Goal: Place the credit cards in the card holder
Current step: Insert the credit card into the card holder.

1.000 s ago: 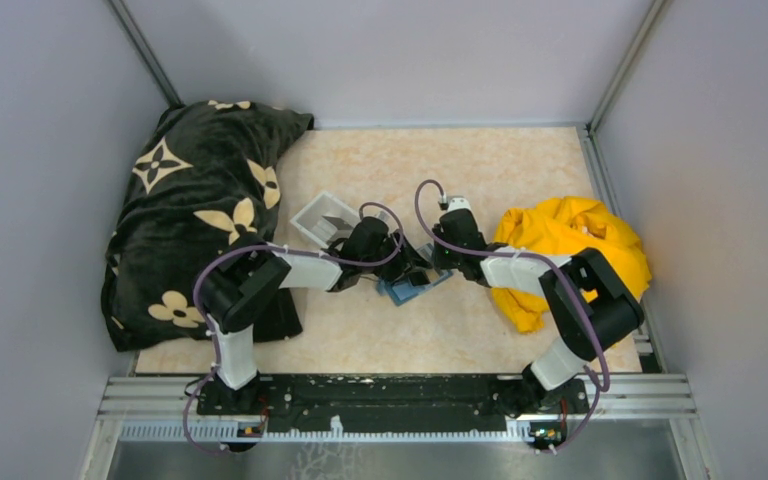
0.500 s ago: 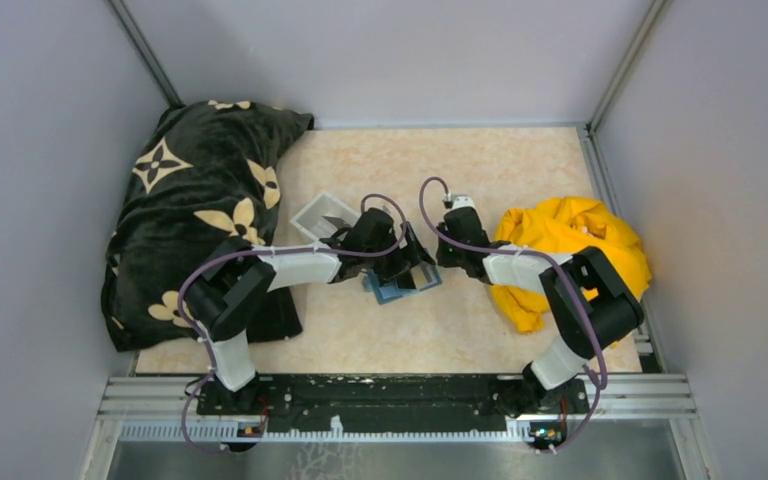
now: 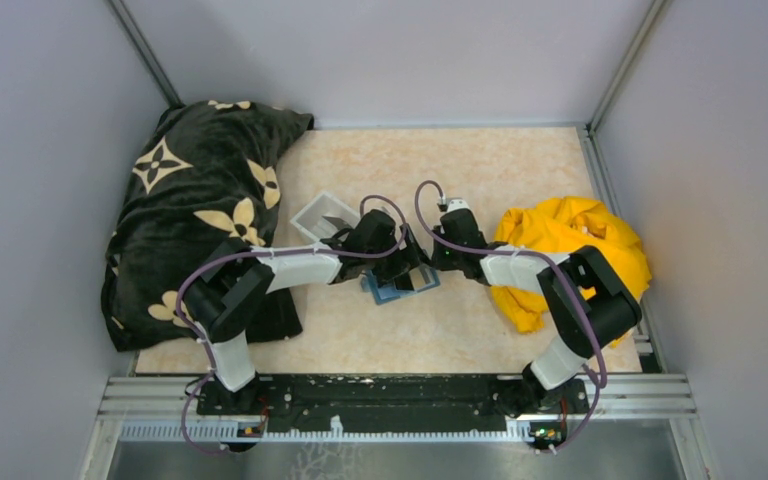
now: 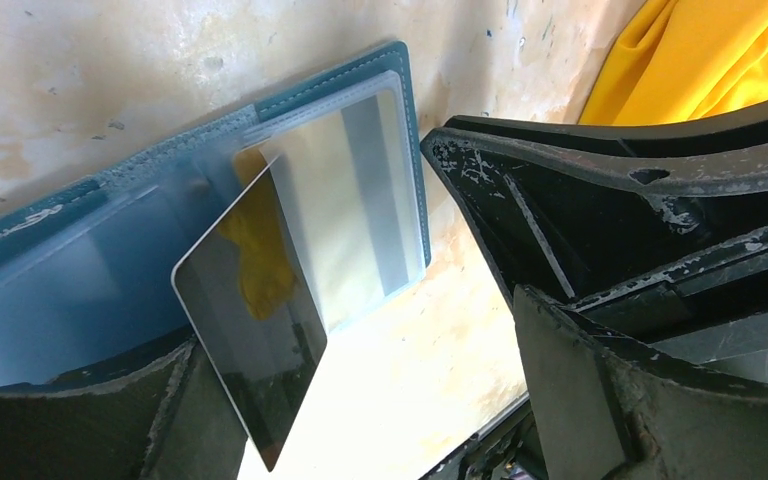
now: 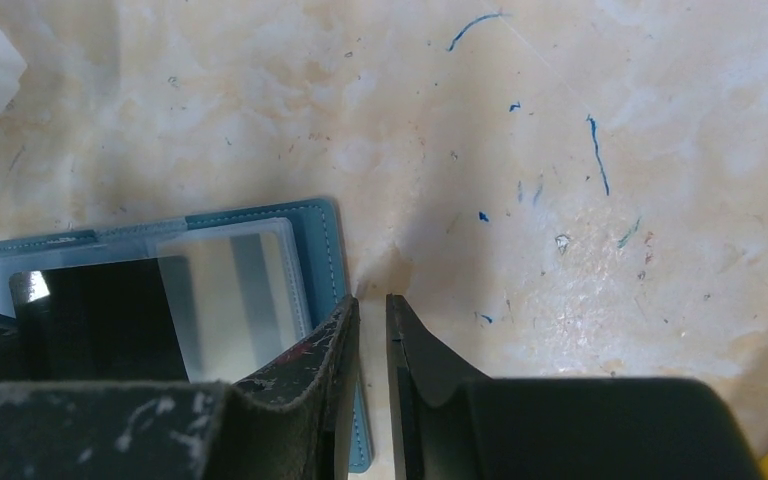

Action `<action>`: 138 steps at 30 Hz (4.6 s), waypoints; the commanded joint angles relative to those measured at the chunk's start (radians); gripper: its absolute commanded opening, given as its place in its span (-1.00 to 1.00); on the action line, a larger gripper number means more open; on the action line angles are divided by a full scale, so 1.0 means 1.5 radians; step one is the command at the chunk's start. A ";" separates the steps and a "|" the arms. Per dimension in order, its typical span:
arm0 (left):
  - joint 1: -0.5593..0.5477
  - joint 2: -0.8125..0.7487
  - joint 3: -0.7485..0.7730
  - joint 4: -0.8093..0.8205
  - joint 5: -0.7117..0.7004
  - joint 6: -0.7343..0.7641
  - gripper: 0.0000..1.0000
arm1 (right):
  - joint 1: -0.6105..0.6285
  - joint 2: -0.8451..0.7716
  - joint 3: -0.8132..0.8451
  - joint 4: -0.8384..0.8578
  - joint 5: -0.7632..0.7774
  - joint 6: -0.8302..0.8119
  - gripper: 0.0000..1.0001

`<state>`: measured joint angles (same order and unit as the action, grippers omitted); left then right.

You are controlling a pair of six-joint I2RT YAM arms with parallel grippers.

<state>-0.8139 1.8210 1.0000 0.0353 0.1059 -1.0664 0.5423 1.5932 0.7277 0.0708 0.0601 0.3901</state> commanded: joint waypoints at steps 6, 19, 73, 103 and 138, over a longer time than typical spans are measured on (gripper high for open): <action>-0.003 0.017 -0.115 -0.054 -0.052 -0.005 0.81 | 0.005 -0.024 -0.014 0.010 -0.046 0.042 -0.49; -0.002 0.022 -0.171 0.057 -0.040 -0.031 0.84 | 0.006 -0.084 -0.055 0.027 -0.078 0.049 -0.32; -0.002 0.039 -0.332 0.368 -0.029 -0.035 0.68 | 0.018 -0.166 -0.079 0.005 -0.029 0.051 -0.41; -0.004 -0.095 -0.365 0.324 -0.116 -0.009 -0.89 | 0.100 -0.140 -0.029 0.024 -0.021 0.038 -0.50; 0.041 -0.263 -0.453 0.574 0.189 0.022 -1.00 | 0.026 -0.231 -0.183 0.302 -0.376 0.172 -0.26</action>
<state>-0.7719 1.4010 0.3328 0.7387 0.2970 -0.9905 0.5903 1.2736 0.4683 0.4061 -0.4442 0.6125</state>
